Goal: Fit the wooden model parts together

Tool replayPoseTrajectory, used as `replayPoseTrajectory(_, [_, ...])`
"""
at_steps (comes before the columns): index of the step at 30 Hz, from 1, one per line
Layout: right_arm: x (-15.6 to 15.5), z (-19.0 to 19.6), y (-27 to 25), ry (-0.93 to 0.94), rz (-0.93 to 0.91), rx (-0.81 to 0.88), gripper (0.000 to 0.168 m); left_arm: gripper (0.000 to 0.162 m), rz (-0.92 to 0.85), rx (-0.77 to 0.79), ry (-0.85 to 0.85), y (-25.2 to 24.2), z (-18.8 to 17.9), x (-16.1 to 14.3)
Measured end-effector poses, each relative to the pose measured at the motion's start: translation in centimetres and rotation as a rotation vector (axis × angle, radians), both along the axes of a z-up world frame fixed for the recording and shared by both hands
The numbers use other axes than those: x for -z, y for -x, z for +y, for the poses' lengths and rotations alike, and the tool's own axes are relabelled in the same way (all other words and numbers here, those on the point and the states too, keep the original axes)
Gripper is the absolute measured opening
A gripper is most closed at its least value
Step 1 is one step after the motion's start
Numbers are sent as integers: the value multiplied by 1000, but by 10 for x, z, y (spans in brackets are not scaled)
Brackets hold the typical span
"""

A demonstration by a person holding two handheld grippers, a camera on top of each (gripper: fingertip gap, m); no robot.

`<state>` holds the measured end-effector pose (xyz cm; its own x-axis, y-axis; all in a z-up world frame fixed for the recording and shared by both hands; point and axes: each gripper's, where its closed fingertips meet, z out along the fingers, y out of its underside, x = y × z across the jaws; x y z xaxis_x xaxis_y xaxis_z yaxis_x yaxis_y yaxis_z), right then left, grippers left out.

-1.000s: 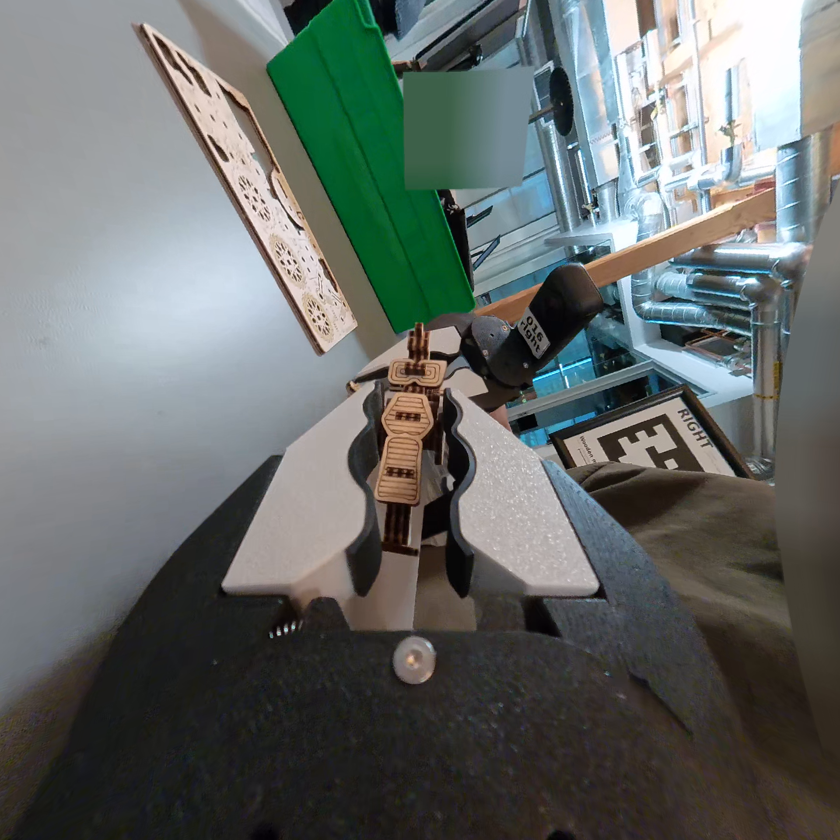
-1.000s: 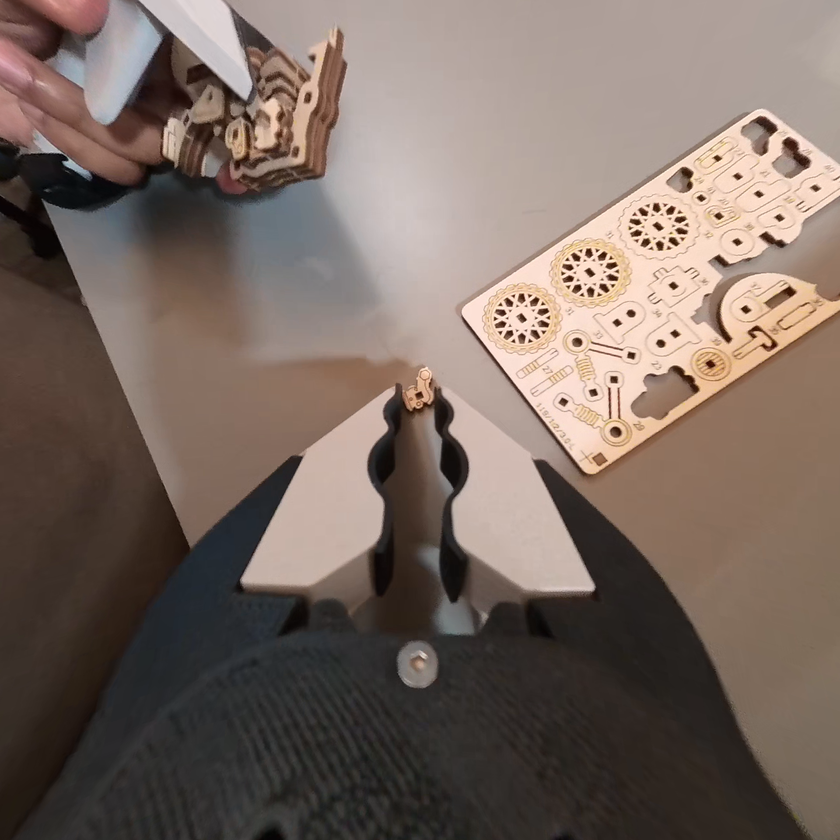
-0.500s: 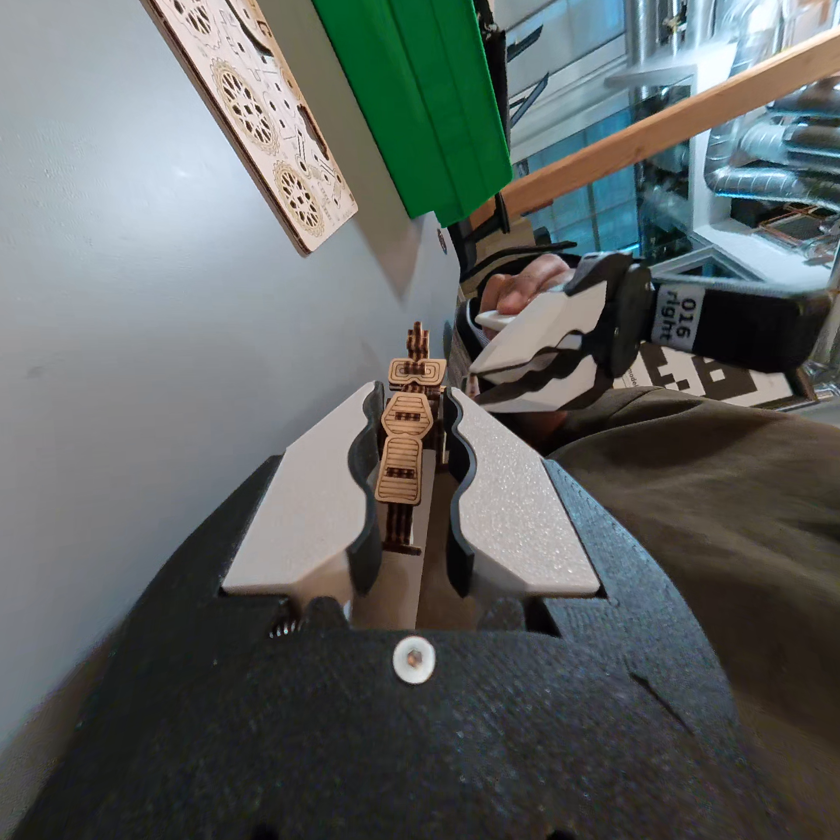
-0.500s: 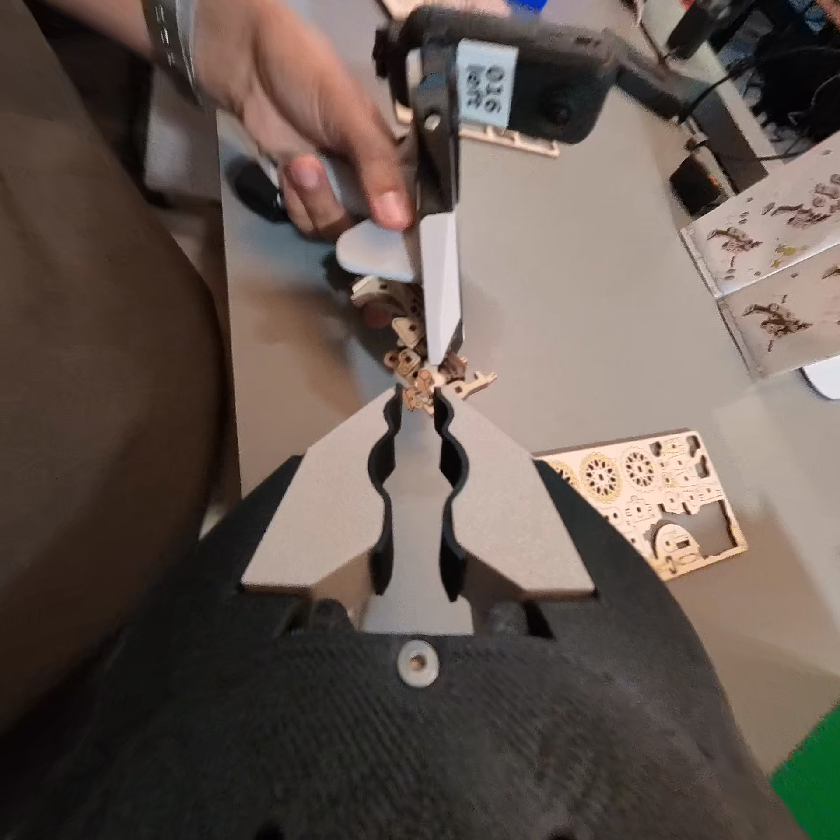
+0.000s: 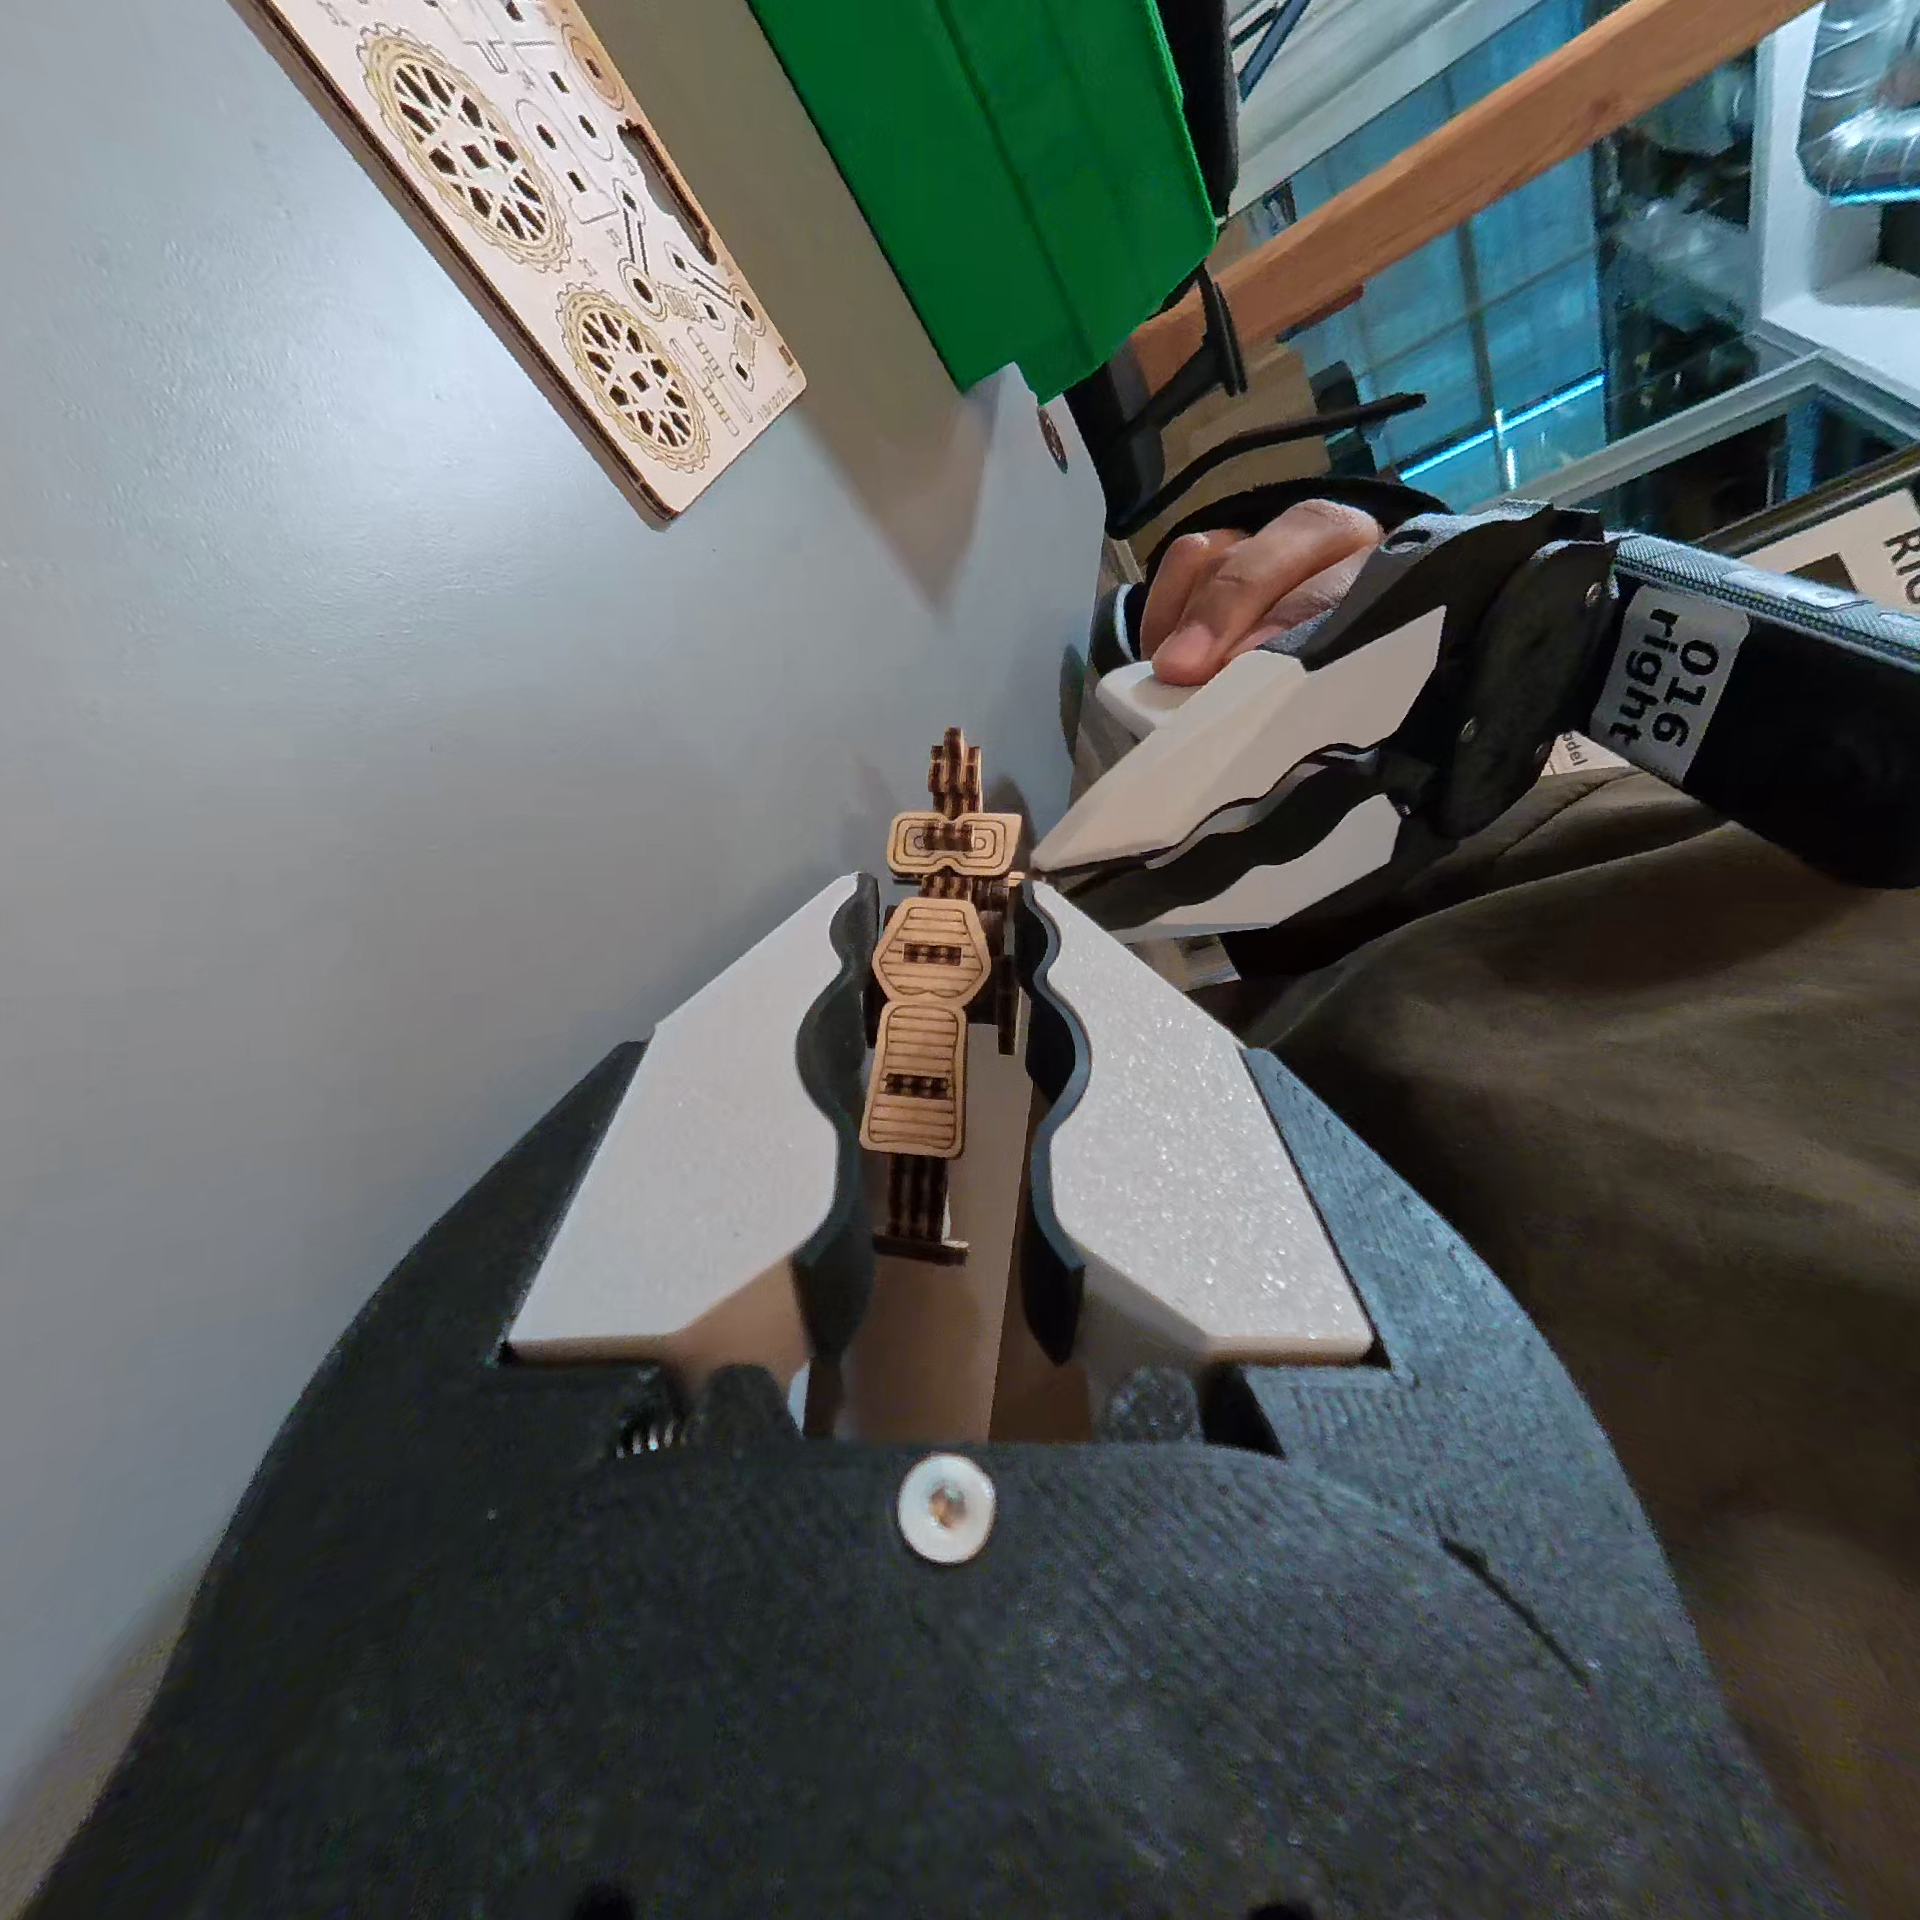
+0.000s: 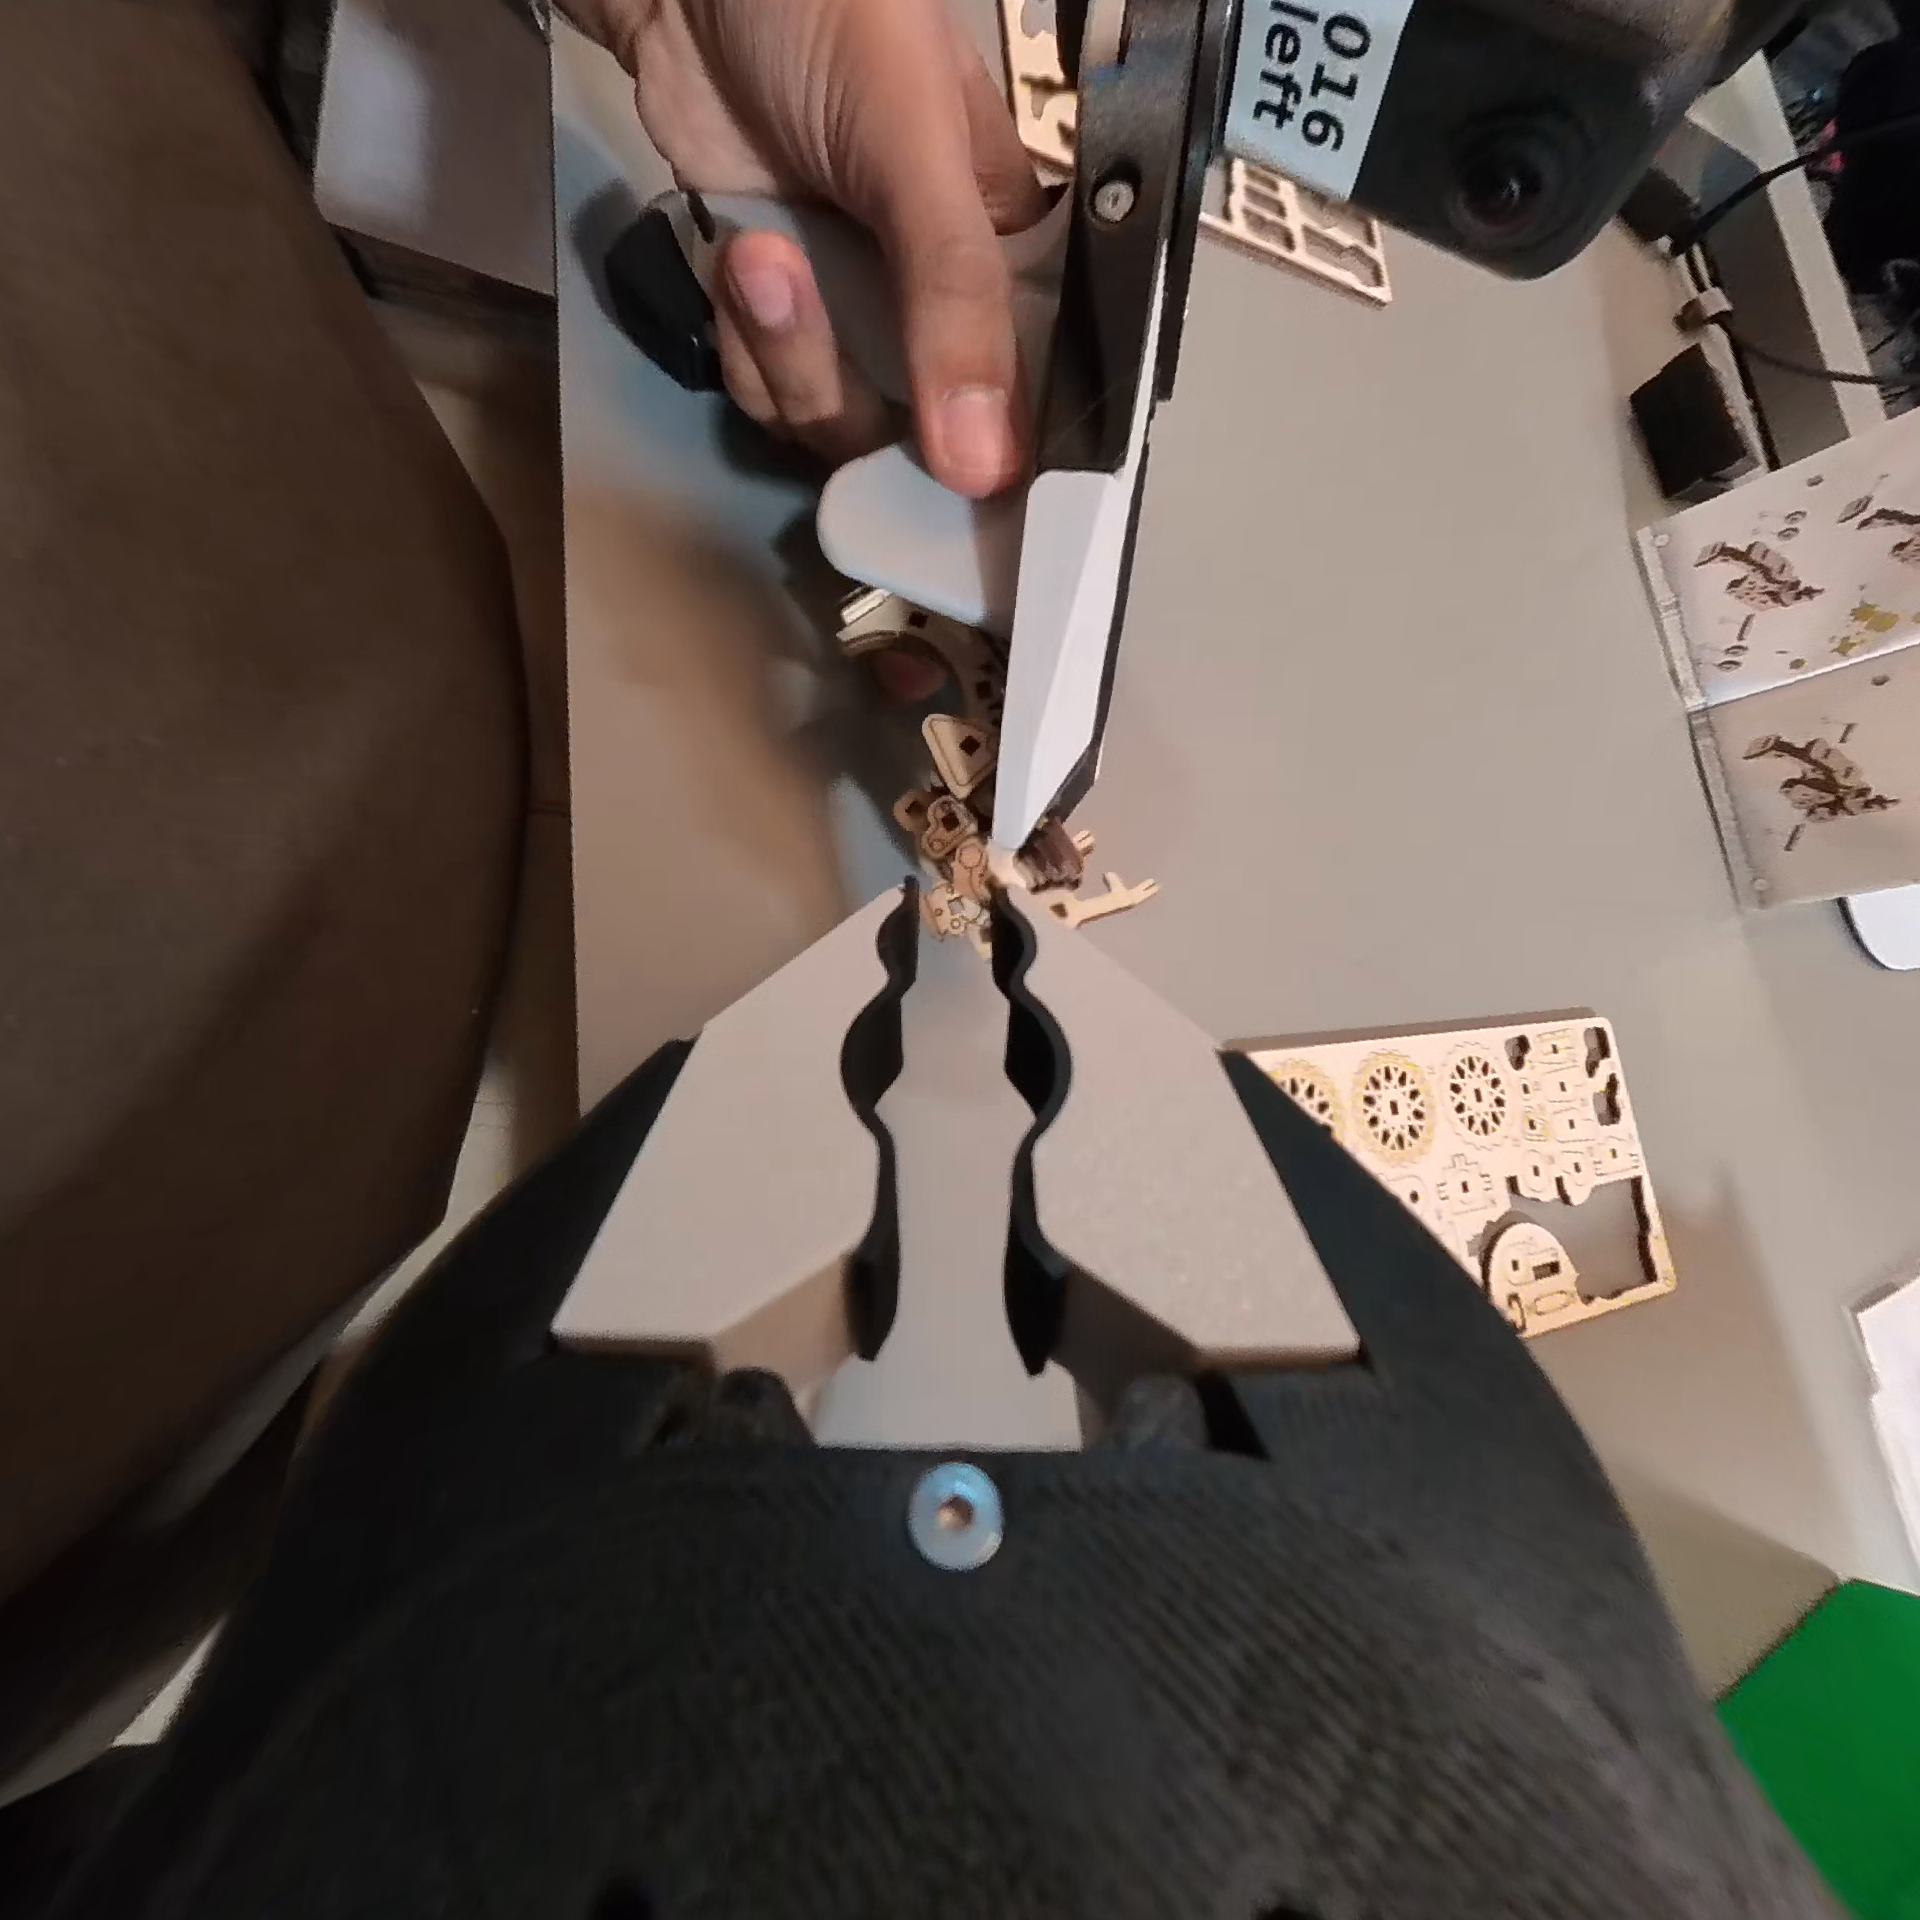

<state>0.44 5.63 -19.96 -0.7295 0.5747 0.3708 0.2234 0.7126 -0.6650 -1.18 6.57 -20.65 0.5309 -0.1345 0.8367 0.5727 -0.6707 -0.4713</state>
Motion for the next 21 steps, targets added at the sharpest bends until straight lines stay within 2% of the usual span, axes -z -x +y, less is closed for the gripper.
replayPoseTrajectory(21, [8, 0, 0, -66, 5, -3, 12, 20, 25, 23, -1, -4, -2, 1])
